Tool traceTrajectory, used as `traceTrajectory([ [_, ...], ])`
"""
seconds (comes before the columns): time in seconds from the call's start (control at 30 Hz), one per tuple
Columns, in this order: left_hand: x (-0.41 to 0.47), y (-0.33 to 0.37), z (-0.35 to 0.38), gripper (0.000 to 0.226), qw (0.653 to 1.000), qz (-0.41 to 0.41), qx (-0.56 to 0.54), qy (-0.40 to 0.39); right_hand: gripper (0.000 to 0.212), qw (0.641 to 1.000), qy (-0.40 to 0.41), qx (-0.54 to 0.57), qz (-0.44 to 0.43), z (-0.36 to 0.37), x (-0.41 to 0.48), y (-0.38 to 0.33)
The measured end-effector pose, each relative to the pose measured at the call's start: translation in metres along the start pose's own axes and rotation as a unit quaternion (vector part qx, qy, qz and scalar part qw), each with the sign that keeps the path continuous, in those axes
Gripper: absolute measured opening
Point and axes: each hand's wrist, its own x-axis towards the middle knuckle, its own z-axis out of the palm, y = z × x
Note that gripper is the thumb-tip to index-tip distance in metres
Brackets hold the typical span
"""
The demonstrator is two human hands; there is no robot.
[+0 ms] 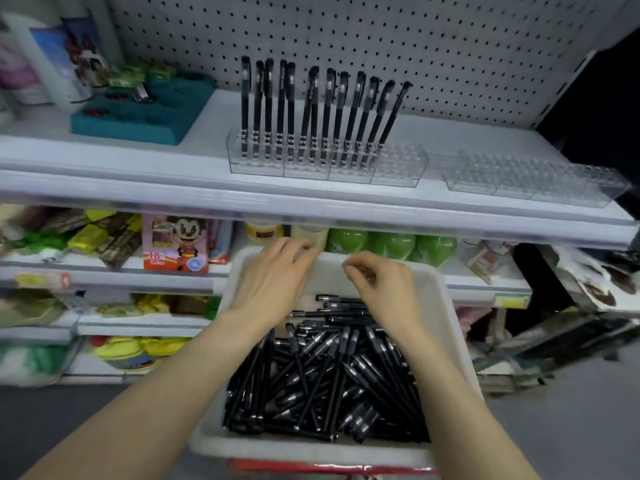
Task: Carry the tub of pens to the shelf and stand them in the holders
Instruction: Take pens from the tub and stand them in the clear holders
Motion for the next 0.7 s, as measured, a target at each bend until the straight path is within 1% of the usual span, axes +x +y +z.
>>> traceTrajectory([
  [0.07,0.0,-0.001,0.002,0.04,1.0,-0.017,-0.009,-0.002,0.013,0.995,-0.07,-0.065,0.017,0.011,-0.007,0.013],
  [0.13,0.001,-0.001,0.004,0.039,1.0,-0.023,-0.013,-0.008,0.02,0.985,-0.122,-0.124,0.02,0.017,-0.009,0.021],
  [0.3,0.004,-0.004,0.008,0.039,0.999,-0.024,-0.022,-0.022,0.02,0.959,-0.179,-0.221,0.002,0.025,-0.006,0.027],
  [0.53,0.002,-0.003,0.007,0.041,0.999,-0.032,-0.027,-0.02,0.018,0.941,-0.245,-0.232,0.016,0.032,-0.004,0.027],
  [0.7,0.002,-0.002,0.005,0.039,0.998,-0.044,-0.027,-0.033,0.019,0.936,-0.268,-0.227,0.005,0.033,-0.002,0.027],
])
